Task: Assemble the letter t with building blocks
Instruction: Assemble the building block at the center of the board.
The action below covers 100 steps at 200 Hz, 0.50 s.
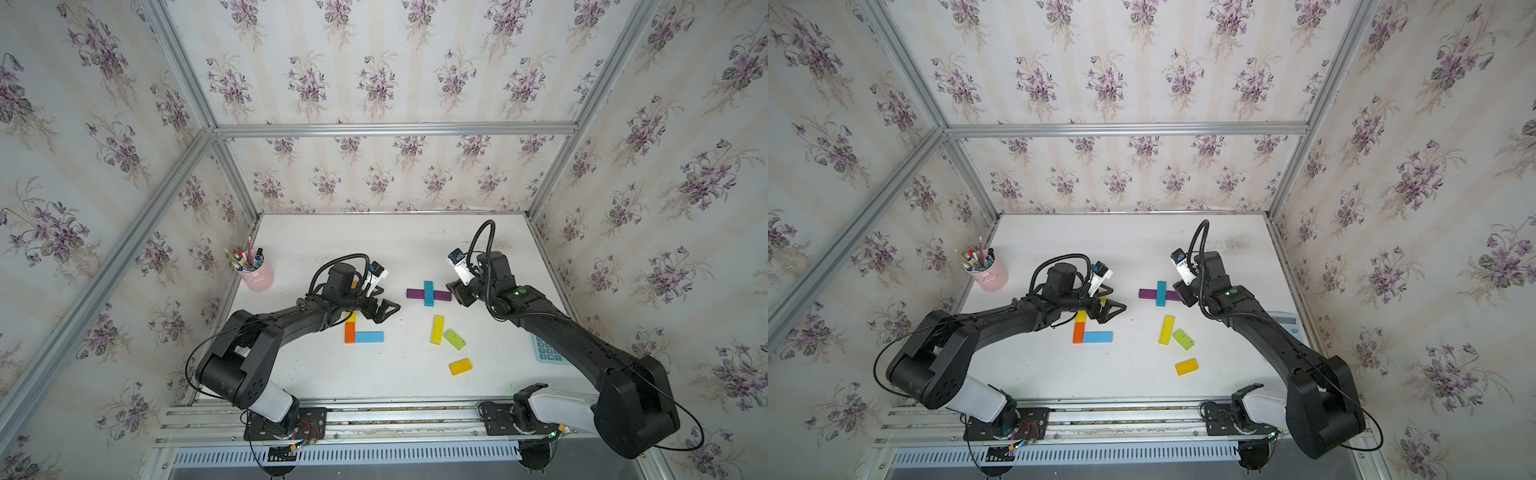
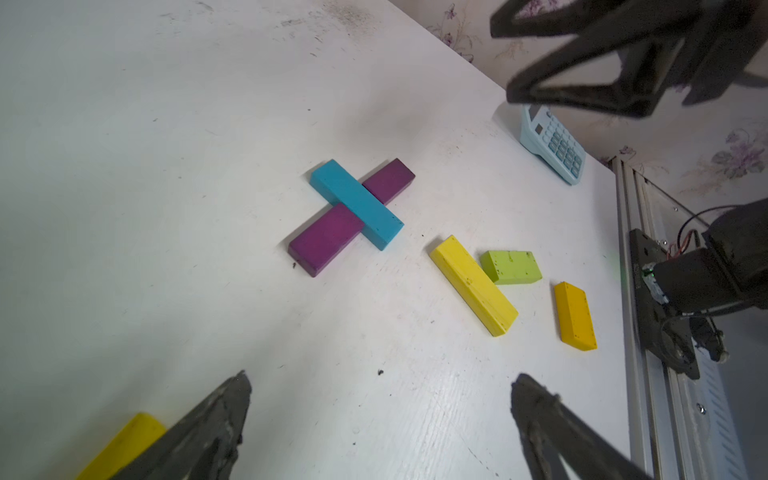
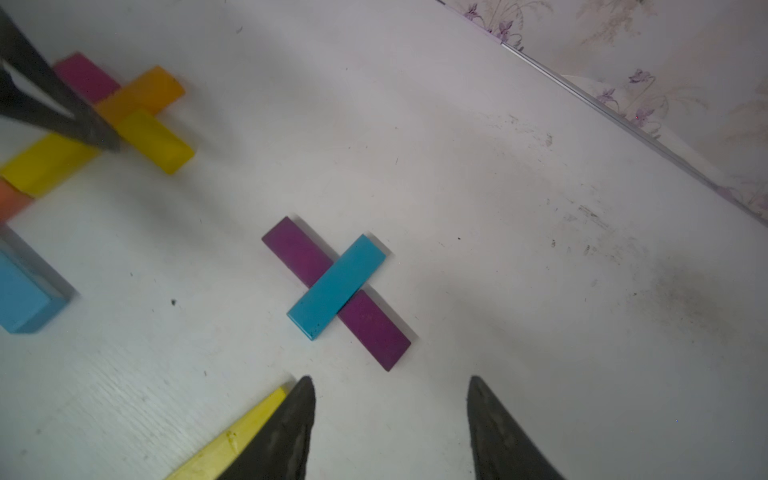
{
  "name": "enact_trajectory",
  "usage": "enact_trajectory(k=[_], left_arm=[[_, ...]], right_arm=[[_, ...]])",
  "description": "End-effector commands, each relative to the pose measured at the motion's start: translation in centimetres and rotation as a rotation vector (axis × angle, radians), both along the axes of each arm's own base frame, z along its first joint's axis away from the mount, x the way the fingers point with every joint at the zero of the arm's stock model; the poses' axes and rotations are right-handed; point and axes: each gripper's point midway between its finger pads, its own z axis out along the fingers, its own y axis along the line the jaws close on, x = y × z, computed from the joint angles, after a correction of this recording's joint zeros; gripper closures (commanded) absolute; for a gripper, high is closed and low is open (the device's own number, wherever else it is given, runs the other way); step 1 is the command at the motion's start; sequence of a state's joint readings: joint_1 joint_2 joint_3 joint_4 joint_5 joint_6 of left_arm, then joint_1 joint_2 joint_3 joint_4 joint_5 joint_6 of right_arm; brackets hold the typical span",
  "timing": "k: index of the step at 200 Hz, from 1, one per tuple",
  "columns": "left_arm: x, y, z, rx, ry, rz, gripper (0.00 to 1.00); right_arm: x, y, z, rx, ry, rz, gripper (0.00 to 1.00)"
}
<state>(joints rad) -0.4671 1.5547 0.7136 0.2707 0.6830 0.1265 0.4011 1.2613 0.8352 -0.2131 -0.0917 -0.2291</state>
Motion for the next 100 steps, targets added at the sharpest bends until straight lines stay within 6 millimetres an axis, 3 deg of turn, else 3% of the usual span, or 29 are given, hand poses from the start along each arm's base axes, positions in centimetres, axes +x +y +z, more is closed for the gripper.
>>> enact_trajectory(k=[1, 26, 54, 72, 100], left_arm=[[-0.3, -0.7, -0.6, 0.112, -0.131, -0.054, 0.0], [-0.2, -0.7, -1.2, 0.156, -0.145, -0.052, 0.0], [-0.2, -1.0, -1.0, 0.14, -0.137, -0.056, 0.0], [-0.1, -1.2, -1.1, 0.137, -0.122, -0.059, 0.0], [-0.2, -1.3, -1.0, 0.132, -0.113, -0.062, 0.0]], right_arm=[[-1.0, -0.3, -2.5, 0.144, 0.191, -0.205, 0.46], [-1.1, -2.2, -5.1, 0.176, 0.25, -0.403, 0.53], [-1.1, -4.0, -6.4, 0.177, 0.257, -0.539, 0.77], [-0.8, -4.1, -6.5, 0.203, 0.26, -0.552, 0.78], [-0.5, -3.8, -8.4, 0.222, 0.333, -0.551, 0.81]])
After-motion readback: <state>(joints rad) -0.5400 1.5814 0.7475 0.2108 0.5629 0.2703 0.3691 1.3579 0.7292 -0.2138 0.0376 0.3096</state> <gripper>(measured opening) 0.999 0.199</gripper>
